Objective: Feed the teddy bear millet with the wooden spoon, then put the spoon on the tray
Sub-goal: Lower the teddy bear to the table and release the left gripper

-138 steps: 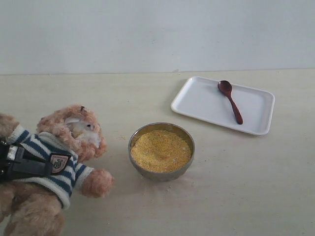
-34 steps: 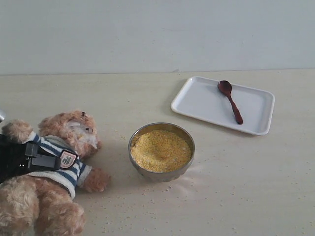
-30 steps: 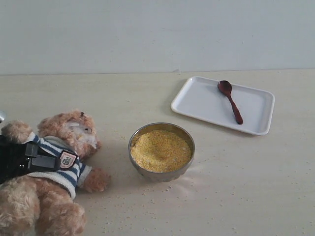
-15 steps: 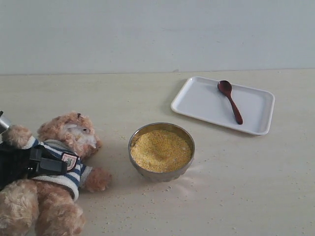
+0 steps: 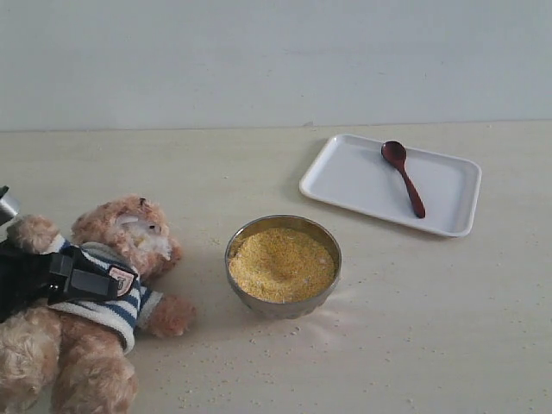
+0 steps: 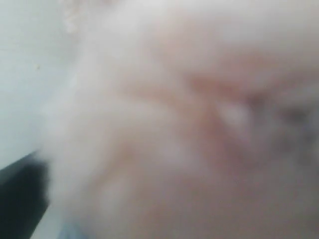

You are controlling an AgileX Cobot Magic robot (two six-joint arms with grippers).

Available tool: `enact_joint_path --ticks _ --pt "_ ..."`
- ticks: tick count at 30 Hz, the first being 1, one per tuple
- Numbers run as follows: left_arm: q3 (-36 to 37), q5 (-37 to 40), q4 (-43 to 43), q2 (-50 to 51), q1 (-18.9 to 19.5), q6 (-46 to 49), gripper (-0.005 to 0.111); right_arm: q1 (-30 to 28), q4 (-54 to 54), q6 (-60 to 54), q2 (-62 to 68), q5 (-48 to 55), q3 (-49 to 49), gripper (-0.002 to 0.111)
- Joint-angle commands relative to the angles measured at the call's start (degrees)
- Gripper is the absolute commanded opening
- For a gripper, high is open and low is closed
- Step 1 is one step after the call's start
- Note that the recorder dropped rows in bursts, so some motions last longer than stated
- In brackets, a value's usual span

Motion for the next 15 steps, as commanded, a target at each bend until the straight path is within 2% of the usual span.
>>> enact_joint_path --ticks 1,3,8,15 --pt "-5.24 2.78 14.22 -0.64 0.14 -15.09 0.111 -0.19 -0.06 -0.21 -0.26 -0.37 0.21 0.015" --pt "-6.76 3.77 17.81 -1.25 0.14 -18.68 0.111 -0.19 -0.06 -0.21 -0.26 -0.37 0.21 0.015" --pt "-8.97 6.43 22.2 -3.79 0.59 -20.8 0.111 -0.19 -0.06 -0.21 -0.26 -0.37 0.21 0.015" --pt "-9.32 7.41 25.32 -10.54 7.36 -23.97 0.111 -0.19 -0.06 -0.21 -0.26 -0.37 0.21 0.015"
